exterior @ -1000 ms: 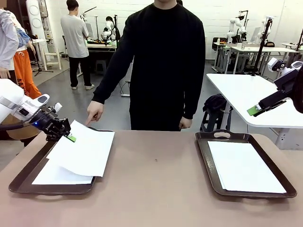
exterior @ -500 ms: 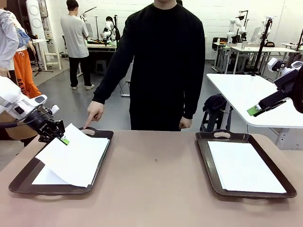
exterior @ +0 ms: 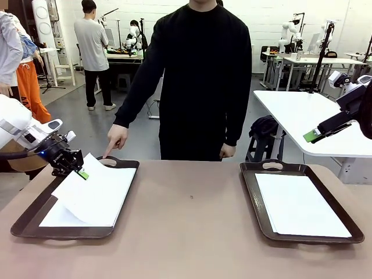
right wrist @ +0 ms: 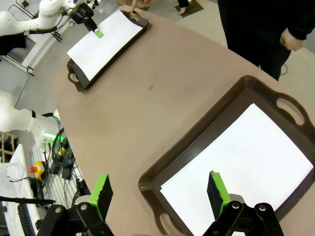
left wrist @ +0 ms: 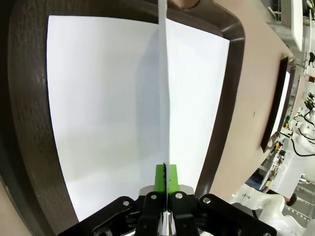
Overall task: Sort the A4 documents.
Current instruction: Place the A4 Paper in the designated Handle tray.
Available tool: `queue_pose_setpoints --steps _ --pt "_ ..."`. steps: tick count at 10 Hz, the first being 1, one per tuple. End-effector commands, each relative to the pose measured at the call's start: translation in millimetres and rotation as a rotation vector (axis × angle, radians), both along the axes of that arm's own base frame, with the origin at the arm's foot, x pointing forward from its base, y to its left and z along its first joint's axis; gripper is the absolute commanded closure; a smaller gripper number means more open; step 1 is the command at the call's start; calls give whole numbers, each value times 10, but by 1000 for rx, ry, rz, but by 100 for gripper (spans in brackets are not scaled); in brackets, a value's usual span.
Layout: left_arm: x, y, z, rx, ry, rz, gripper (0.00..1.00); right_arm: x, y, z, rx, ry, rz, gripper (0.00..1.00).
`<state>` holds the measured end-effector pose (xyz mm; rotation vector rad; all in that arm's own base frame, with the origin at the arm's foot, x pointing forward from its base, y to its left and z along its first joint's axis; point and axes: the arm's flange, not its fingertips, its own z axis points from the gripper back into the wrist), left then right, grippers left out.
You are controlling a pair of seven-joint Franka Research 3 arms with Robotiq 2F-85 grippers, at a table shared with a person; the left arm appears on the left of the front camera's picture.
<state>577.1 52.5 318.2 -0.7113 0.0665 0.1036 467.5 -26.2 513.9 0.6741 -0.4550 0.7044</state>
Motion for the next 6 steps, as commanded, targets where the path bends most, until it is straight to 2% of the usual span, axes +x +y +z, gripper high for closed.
queue_pose_setpoints --steps 1,2,3,4,5,6 --pt "49 -107 3 43 40 -13 80 6 16 -3 -3 -2 1 0" --pt "65 -147 25 63 40 -25 62 6 16 -3 -3 -2 1 0" --pt "64 -172 49 89 38 -28 77 6 16 -3 -3 -2 1 0" --pt "39 -208 133 114 35 -44 43 6 16 -3 -3 -2 1 0" --pt "16 -231 198 164 32 -43 58 6 16 -3 -3 -2 1 0" --pt "-9 -257 244 247 44 -27 24 6 16 -3 -3 -2 1 0"
